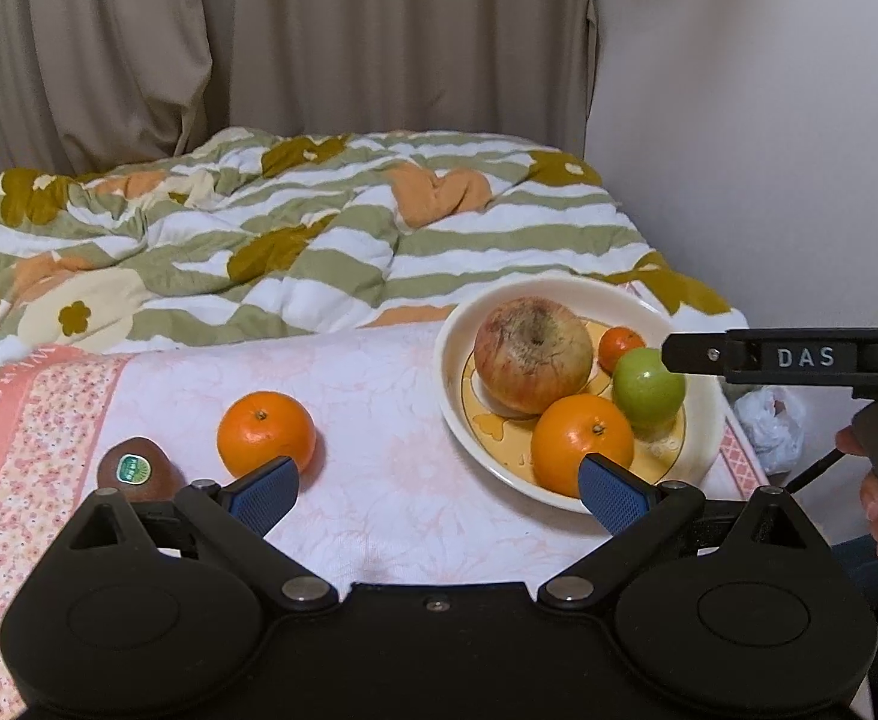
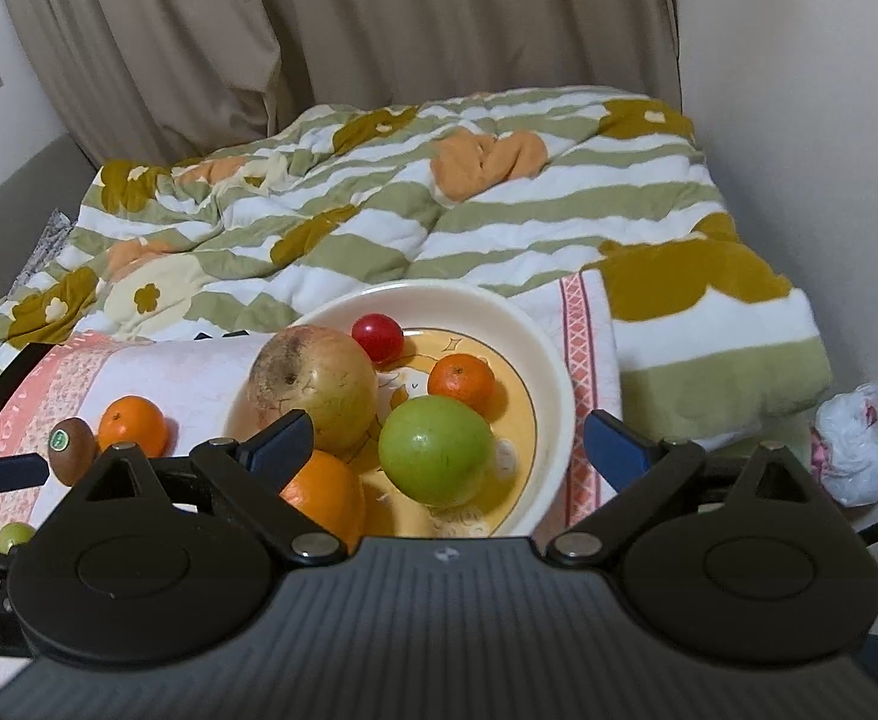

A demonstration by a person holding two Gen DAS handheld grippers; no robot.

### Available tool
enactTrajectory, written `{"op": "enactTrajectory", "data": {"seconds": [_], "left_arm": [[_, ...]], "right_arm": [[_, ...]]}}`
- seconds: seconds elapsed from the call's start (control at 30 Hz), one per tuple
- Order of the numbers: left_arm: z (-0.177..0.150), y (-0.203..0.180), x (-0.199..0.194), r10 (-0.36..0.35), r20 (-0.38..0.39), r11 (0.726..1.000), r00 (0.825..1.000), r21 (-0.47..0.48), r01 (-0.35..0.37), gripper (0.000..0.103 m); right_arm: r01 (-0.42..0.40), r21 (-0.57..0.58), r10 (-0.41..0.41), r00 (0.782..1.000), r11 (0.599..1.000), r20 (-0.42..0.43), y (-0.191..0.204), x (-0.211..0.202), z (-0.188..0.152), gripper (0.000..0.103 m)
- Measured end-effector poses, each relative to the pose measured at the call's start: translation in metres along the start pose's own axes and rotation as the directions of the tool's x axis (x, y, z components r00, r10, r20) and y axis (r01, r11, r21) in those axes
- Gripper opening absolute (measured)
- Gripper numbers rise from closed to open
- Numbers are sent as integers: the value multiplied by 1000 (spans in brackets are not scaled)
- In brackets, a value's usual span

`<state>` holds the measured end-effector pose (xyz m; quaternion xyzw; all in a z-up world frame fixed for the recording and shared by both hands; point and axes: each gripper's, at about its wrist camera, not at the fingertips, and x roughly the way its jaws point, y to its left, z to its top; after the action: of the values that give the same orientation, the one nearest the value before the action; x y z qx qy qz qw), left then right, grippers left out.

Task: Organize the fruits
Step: 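Withdraw both open tools from the bowl toward the remaining fruits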

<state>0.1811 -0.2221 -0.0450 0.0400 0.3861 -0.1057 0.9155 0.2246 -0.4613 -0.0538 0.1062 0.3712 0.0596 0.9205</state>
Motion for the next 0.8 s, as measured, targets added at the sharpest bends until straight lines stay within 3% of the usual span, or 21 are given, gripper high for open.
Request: {"op": "enactTrajectory", "data": {"seconds": [0.5, 0.8], "left_arm": [[-15, 12, -80, 75, 93, 996, 993, -63, -69, 101], [-34, 69, -124, 178, 119, 980, 977, -114, -164, 101]], "right_arm": [[-10, -73, 16, 997, 997, 77, 24, -84, -4, 103], [-48, -123, 59, 995, 991, 83, 64, -108, -13, 103]]}}
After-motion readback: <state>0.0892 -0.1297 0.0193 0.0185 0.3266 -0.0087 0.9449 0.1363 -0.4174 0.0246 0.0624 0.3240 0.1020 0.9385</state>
